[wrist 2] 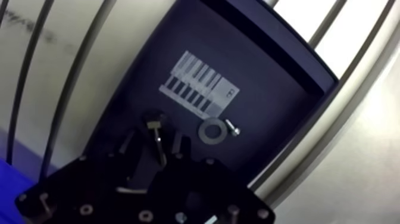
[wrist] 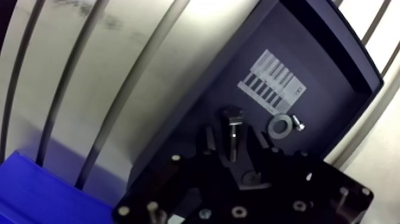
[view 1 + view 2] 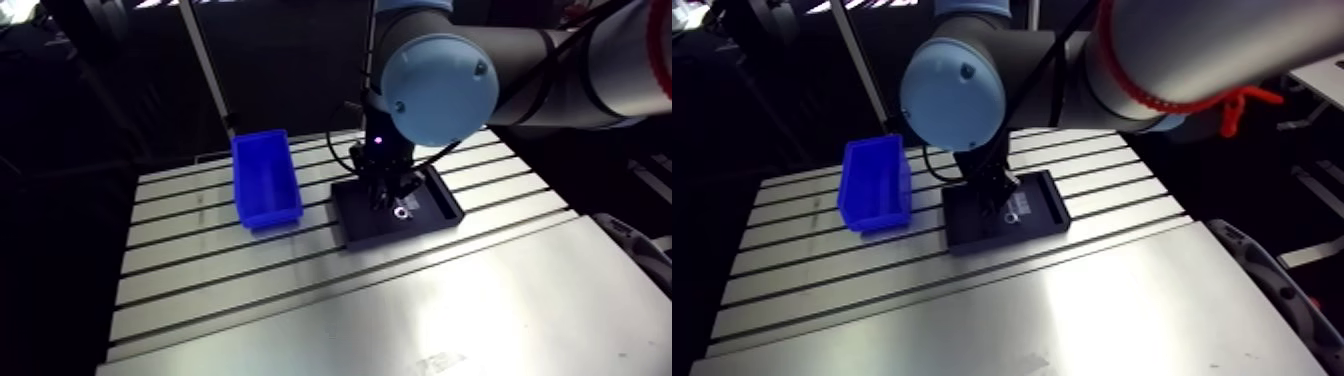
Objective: Pick up the M10 bolt from the tray and put it into the blue bin.
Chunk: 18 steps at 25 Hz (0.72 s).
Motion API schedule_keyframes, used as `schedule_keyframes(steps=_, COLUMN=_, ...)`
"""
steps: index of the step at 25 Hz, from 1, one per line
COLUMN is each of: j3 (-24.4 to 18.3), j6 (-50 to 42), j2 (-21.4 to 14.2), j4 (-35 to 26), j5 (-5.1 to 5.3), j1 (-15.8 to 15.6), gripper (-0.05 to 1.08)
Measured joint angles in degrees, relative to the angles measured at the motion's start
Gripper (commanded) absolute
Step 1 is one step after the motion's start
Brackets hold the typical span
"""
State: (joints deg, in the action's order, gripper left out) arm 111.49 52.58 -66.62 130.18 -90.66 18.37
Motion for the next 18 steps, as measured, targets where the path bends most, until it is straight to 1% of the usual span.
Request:
schedule_keyframes(steps=3, j3=0.00, j6=0.01, j2=0.02, j4=0.02, j5=0.00, j1=0.00, gripper=0.66)
schedule_keyframes(steps=8, j3=0.00, j6=0.08, j2=-0.02, j4=0.03, j5=-0.02, j1=-0.05, gripper=0.68)
schedule_keyframes(steps=12, j3=0.03, j6=0.09, j2=-0.03, j4=0.00, j5=-0.07, j1=-0.11, gripper=0.72)
schedule_keyframes(steps=18, j3=0.03, j6=0.11, j2=0.01, j4=0.00, j5=-0.15, j1=-0.16, gripper=0.74)
